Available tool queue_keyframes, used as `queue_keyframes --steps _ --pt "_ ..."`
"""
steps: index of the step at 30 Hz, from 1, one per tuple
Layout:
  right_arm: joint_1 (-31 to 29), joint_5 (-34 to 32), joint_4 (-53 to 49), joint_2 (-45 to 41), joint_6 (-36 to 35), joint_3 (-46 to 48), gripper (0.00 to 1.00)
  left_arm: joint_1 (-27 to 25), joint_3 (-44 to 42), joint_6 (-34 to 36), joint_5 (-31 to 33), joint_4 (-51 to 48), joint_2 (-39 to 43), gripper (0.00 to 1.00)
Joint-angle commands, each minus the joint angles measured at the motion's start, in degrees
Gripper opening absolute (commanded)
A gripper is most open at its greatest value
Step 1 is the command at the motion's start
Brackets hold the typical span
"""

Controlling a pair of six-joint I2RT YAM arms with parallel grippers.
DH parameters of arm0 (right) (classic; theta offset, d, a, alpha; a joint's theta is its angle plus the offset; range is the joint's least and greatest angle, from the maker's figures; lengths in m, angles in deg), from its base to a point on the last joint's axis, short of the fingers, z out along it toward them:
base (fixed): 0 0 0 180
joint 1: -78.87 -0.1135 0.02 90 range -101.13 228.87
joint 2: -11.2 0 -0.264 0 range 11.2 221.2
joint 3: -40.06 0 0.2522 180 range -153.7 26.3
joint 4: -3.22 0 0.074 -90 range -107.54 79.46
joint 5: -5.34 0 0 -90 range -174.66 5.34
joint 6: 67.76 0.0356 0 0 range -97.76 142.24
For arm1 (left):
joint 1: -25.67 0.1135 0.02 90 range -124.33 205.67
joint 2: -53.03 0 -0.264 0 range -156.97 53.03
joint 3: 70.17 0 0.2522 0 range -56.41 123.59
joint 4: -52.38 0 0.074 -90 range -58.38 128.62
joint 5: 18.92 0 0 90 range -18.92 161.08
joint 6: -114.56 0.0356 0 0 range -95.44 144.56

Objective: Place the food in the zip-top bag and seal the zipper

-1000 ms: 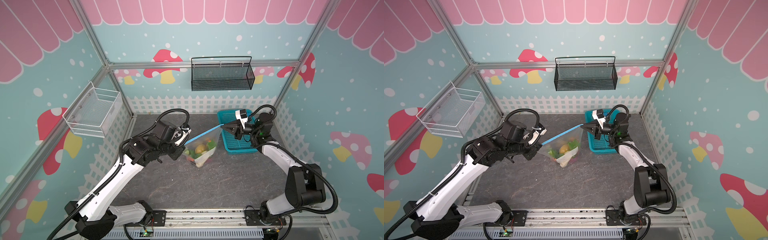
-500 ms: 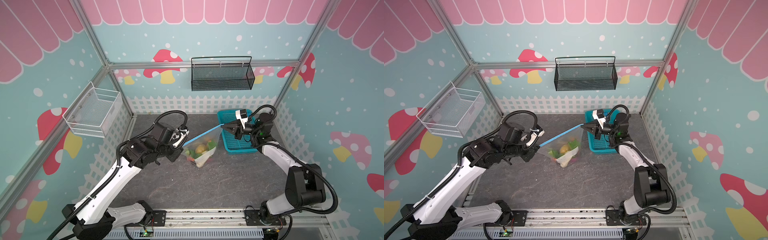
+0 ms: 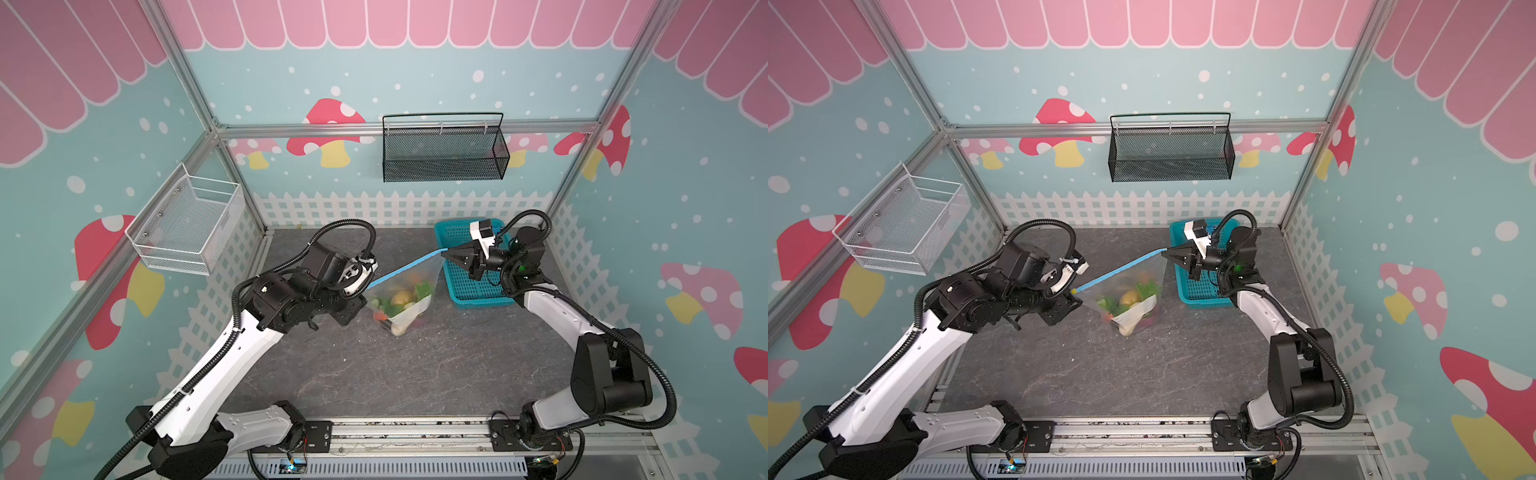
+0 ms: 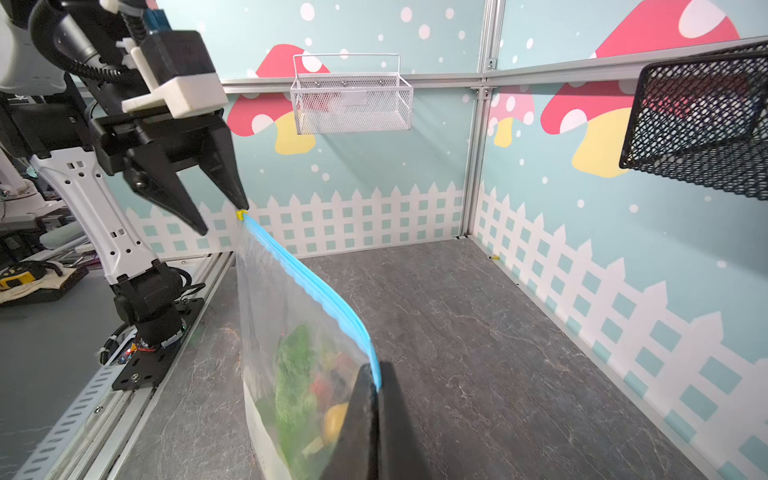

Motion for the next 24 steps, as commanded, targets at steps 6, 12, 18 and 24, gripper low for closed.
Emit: queue_keyframes --steps 6,12,18,24 --pt "-1.5 -0.7 -1.3 -1.9 -2.1 0.3 0.00 0.2 9.7 -0.1 -8.6 7.8 -8.7 0.65" --pt "-1.7 -1.0 -1.3 -2.2 -2.0 0.1 0.00 0.9 14.1 1.6 -10.8 9.5 -16.4 0.64" --pt "-1.7 -1.0 -1.3 -2.1 -2.0 0.1 0.00 1.5 14.6 2.4 -13.4 9.5 -18.7 0.45" --pt "-1.8 -1.0 -1.3 -1.9 -2.0 -0.2 0.00 1.5 13.8 2.4 -13.6 9.4 -18.5 0.21"
